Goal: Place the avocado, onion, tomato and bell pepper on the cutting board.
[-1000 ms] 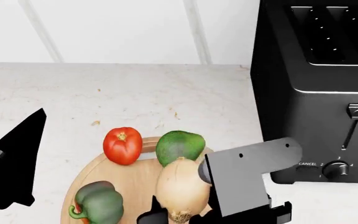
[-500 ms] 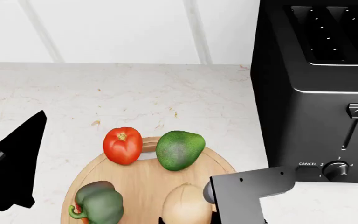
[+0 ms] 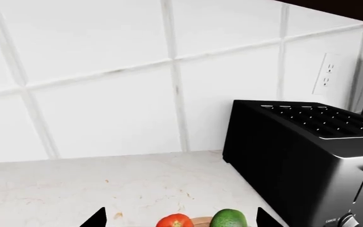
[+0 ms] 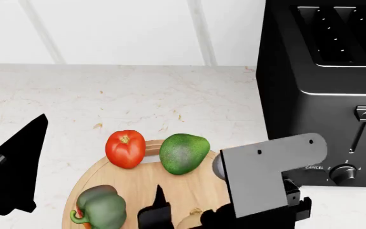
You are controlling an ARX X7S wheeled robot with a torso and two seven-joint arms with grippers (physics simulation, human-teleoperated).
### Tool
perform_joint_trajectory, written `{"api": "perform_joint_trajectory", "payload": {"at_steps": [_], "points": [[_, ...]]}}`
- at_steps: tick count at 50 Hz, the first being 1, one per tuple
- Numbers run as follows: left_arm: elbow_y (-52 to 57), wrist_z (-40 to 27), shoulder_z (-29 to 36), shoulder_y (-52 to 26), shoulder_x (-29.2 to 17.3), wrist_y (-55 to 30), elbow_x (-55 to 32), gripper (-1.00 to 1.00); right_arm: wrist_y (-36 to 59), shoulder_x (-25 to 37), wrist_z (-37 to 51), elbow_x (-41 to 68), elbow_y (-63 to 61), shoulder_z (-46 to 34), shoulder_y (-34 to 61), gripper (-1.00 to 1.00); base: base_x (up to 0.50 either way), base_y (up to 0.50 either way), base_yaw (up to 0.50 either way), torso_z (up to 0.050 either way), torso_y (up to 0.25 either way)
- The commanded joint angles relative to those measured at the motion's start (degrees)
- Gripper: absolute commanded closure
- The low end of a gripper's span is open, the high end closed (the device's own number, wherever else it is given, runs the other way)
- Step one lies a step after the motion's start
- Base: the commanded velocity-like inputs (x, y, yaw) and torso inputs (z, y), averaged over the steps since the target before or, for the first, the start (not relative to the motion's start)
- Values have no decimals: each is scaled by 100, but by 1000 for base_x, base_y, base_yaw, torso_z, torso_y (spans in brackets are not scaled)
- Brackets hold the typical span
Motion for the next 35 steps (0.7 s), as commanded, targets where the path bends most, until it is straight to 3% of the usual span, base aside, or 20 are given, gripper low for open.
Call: {"api": "perform_joint_trajectory", "payload": {"at_steps": [1, 7, 15, 26, 35], "points": [[-25, 133, -97, 59, 88, 30, 144, -100, -366, 469, 1540, 1641, -594, 94, 2030, -100, 0, 0, 0, 0, 0], [-93, 269, -103, 99, 104, 14, 281, -100, -439, 1065, 1948, 1574, -639, 484, 2614, -100, 0, 0, 0, 0, 0], [-343, 678, -72, 228, 181, -35, 682, -100, -393, 1987, 1888, 35, -1026, 1604, 936, -100, 0, 0, 0, 0, 0], [-329, 1027, -242, 1054, 229, 239, 1495, -100, -634, 1897, 1882, -1677, -1386, 2689, -1098, -100, 0, 0, 0, 0, 0], [-254, 1096, -604, 1863, 238, 688, 1878, -100, -715, 1393, 1428, -2841, -1387, 2741, -1826, -100, 0, 0, 0, 0, 0]]}}
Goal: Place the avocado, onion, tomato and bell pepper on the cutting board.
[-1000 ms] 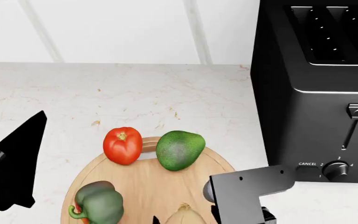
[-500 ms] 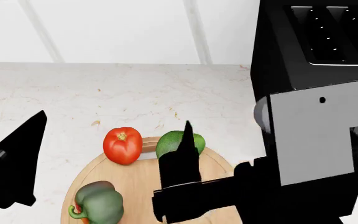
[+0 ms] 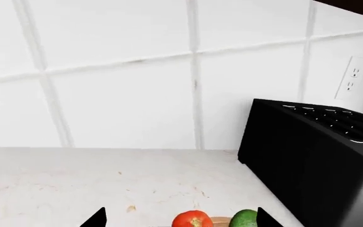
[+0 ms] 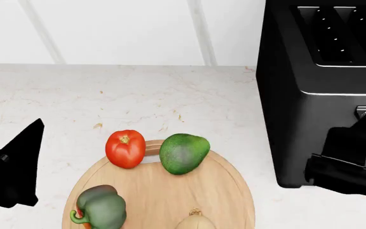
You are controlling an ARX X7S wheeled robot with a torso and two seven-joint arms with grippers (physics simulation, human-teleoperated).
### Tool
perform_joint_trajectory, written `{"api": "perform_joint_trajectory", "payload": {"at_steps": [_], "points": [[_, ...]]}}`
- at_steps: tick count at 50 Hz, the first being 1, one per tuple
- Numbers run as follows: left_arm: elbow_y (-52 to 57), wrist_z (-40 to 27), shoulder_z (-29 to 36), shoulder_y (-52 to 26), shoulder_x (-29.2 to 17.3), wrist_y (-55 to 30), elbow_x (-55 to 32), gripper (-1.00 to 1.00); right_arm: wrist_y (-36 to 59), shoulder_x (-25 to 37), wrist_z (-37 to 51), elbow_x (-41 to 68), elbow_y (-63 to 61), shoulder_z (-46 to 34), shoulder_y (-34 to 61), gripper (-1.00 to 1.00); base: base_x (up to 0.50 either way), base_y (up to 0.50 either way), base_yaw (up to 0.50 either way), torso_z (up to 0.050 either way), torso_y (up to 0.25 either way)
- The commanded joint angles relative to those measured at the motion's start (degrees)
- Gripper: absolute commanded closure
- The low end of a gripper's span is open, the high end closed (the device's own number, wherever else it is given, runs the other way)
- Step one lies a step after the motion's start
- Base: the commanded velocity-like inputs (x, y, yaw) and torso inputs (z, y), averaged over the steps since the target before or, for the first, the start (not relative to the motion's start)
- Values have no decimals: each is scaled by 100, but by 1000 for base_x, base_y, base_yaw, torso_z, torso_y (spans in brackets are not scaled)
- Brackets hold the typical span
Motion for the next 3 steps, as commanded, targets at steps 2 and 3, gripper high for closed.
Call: {"api": "perform_joint_trajectory", "payload": {"at_steps": [2, 3], "points": [[15, 263, -422, 837, 102, 421, 741, -100, -178, -389, -429, -1523, -100, 522, -1140, -100, 0, 0, 0, 0, 0], [22, 262, -436, 891, 99, 436, 873, -100, -194, -413, -469, -1614, -86, 530, -1182, -100, 0, 0, 0, 0, 0]]}}
